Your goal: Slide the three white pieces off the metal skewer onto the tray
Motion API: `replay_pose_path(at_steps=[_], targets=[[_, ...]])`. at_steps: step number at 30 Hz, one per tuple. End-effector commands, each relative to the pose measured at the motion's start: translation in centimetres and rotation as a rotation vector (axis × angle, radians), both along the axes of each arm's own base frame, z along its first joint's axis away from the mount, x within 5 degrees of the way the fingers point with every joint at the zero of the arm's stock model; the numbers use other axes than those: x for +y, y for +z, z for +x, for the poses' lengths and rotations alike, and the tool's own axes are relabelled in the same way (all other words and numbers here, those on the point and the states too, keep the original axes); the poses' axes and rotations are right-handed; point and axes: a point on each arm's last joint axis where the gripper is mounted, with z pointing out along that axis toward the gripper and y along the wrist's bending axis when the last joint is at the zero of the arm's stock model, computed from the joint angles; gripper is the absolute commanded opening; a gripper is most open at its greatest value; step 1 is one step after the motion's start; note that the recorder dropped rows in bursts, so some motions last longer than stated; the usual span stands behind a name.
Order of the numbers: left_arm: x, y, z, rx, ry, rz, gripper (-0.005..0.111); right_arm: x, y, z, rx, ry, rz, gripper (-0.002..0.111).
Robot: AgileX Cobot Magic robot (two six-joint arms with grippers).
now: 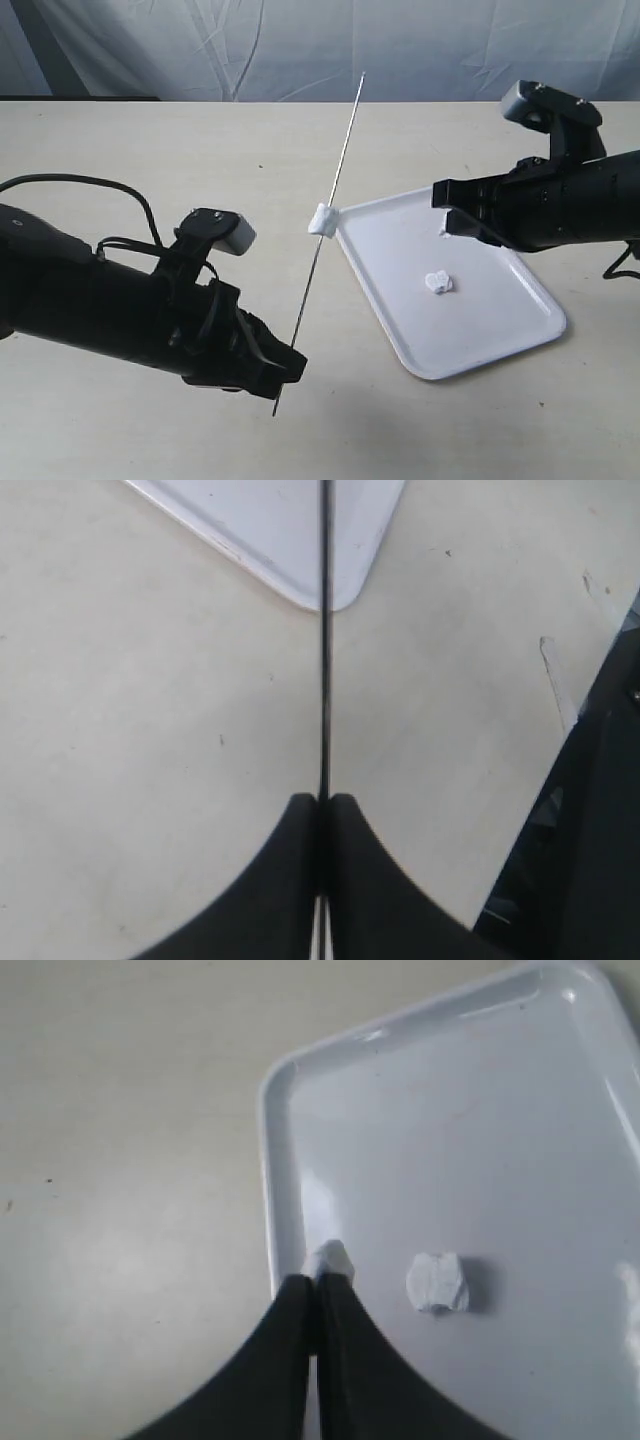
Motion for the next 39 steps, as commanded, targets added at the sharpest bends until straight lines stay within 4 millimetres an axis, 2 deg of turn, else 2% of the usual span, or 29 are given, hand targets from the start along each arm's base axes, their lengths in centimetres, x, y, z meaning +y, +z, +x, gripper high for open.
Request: replay_pose_path(at_steps=[1, 5, 8, 10, 12, 15, 19, 22, 27, 31, 36, 39], targets=[[0.1, 0.1, -0.1, -0.005, 0.005, 0.002, 0.0, -0.2, -2.4, 0.7, 0.07, -0.022, -0.036, -0.001], [0.0, 0.1, -0.2, 0.002, -0.004, -0.005, 0.0, -0.1, -5.5, 1.2, 0.16, -0.036, -0.083, -0.001], [0.0, 0.2, -0.3, 0.006, -0.013, -0.011, 0.0, 0.2, -7.0, 1.3, 0.205, -0.034, -0.103, -0.001], [0.0, 0.2, -0.3, 0.004, -0.014, -0.011, 0.0, 0.7, -7.2, 1.3, 0.183, -0.036, -0.123, 0.001], [0.0, 0.1, -0.3, 0.001, -0.018, -0.006, 0.0, 1.1, -7.2, 1.2, 0.176, -0.04, -0.123, 0.009], [0.0, 0.1, -0.3, 0.0, -0.02, -0.004, 0.0, 1.1, -7.2, 1.2, 0.175, -0.043, -0.122, 0.015], [0.1, 0.0, -0.3, -0.01, -0.038, 0.014, 0.0, 1.3, -6.9, 1.1, 0.189, -0.031, -0.094, 0.03], [0.3, -0.1, 0.0, -0.015, 0.008, 0.034, 0.0, 2.1, -5.0, 1.1, 0.171, 0.025, -0.026, 0.031], [-0.2, 0.9, 1.0, -0.057, 0.028, 0.014, 0.0, 2.8, 0.7, 1.0, 0.029, 0.097, 0.08, 0.031], [-0.7, 1.6, 1.6, -0.053, 0.043, -0.002, 0.0, 2.4, 5.0, -0.4, -0.115, 0.137, 0.106, 0.031], [-1.8, 3.0, 2.4, -0.053, 0.016, -0.061, 0.0, 1.9, 7.6, -2.4, -0.188, 0.201, 0.099, 0.031], [-2.2, 3.9, 3.0, 0.006, -0.029, -0.141, 0.0, 1.8, 9.4, -3.5, -0.231, 0.235, 0.13, 0.031]])
